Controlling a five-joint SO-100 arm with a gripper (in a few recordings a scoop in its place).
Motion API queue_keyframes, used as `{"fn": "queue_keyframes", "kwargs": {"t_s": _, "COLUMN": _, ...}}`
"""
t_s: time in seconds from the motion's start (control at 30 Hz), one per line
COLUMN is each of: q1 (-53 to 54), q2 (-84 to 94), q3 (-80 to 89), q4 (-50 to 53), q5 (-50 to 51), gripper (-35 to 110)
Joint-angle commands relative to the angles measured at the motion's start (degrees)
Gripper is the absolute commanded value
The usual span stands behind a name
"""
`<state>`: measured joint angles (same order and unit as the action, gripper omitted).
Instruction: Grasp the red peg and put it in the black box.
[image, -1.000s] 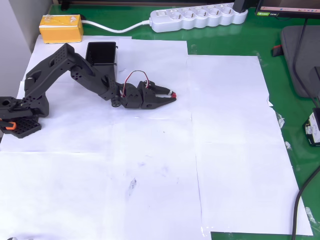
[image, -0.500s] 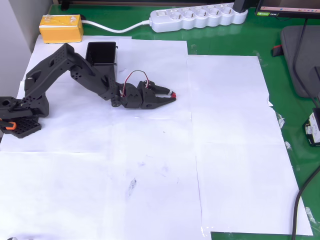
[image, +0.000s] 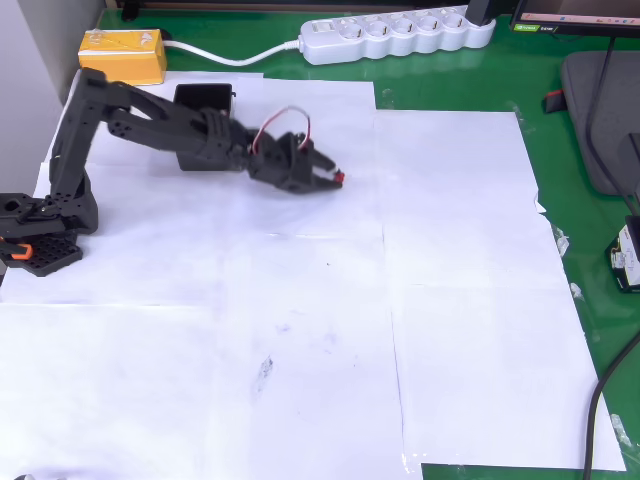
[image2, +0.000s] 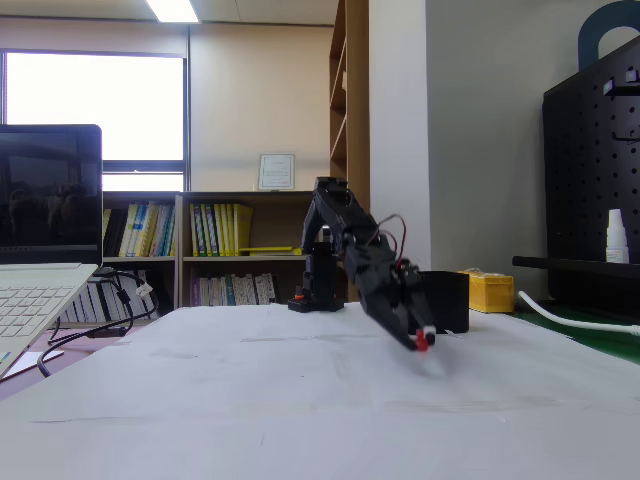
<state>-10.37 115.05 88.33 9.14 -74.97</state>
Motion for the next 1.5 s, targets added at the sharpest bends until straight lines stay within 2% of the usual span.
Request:
{"fn": "queue_keyframes", "kwargs": {"t_s": 0.0, "q1": -1.1, "q2": -12.8, "q3": 5.4, "q4": 9.6, "q5": 1.5, "gripper": 0}}
{"fn": "queue_keyframes", "kwargs": {"t_s": 0.33, "q1": -4.0, "q2": -22.5, "q3": 11.9, "q4": 36.6, "q5": 5.5, "gripper": 0}}
{"fn": "queue_keyframes", "kwargs": {"t_s": 0.57, "q1": -7.0, "q2": -27.4, "q3": 14.1, "q4": 49.0, "q5": 7.3, "gripper": 0}}
{"fn": "queue_keyframes", "kwargs": {"t_s": 0.83, "q1": -11.4, "q2": -29.3, "q3": 23.5, "q4": 68.6, "q5": 10.2, "gripper": 0}}
{"fn": "queue_keyframes", "kwargs": {"t_s": 1.2, "q1": -22.1, "q2": -31.9, "q3": 24.3, "q4": 83.9, "q5": 14.7, "gripper": 0}}
{"fn": "queue_keyframes", "kwargs": {"t_s": 1.47, "q1": -27.6, "q2": -29.6, "q3": 22.9, "q4": 84.7, "q5": 19.4, "gripper": 0}}
